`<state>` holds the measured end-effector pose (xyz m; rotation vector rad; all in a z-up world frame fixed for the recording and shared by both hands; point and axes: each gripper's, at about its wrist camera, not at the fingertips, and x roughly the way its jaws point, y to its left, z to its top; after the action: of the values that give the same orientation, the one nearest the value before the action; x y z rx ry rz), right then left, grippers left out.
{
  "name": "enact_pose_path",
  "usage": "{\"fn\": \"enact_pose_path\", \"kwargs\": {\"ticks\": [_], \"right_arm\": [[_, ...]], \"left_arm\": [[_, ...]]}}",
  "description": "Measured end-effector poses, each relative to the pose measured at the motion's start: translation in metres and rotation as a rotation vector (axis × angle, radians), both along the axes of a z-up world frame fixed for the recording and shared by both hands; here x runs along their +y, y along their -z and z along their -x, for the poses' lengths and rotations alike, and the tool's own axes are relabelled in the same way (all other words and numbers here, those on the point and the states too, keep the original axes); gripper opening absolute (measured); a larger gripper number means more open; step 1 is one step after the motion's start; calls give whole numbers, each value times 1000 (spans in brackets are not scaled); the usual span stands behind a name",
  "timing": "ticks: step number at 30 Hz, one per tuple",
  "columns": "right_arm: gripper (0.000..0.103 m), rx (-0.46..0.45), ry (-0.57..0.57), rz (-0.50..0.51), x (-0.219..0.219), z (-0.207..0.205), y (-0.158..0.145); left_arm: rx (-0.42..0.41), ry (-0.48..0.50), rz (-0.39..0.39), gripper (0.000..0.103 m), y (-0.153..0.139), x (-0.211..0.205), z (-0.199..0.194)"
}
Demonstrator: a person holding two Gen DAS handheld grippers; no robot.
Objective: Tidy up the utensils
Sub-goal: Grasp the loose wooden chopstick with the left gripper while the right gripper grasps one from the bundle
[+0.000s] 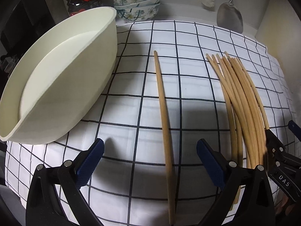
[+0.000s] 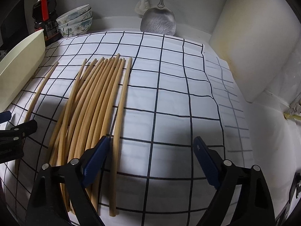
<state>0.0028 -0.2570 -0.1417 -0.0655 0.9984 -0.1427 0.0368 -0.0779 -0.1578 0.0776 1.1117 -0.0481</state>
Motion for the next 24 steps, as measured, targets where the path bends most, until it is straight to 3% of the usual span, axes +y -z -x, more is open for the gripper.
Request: {"fn": "enact_pose_path", "kwargs": {"ticks": [8, 11, 13, 14, 16, 19, 24], "right_arm": [[69, -14, -34, -57, -2, -15, 1], [58, -19, -48, -79, 0, -17, 1], [43, -20, -73, -97, 3, -19, 1], [41, -20, -84, -98, 5, -19, 1], [26, -24, -113, -92, 10, -17, 1], [8, -23, -145, -91, 18, -18, 1], [6, -21, -144, -93, 18, -18, 1]], "left_arm": [[9, -1, 23, 97, 0, -6, -15], [10, 7, 24, 96, 1, -10, -17], [5, 15, 35, 93, 0, -11, -18], [1, 18, 33, 89, 0, -12, -16], [-10, 25, 33, 80, -3, -15, -15], [-22, 31, 35, 60, -8, -20, -12], [-10, 85, 37, 15, -13, -34, -10]]}}
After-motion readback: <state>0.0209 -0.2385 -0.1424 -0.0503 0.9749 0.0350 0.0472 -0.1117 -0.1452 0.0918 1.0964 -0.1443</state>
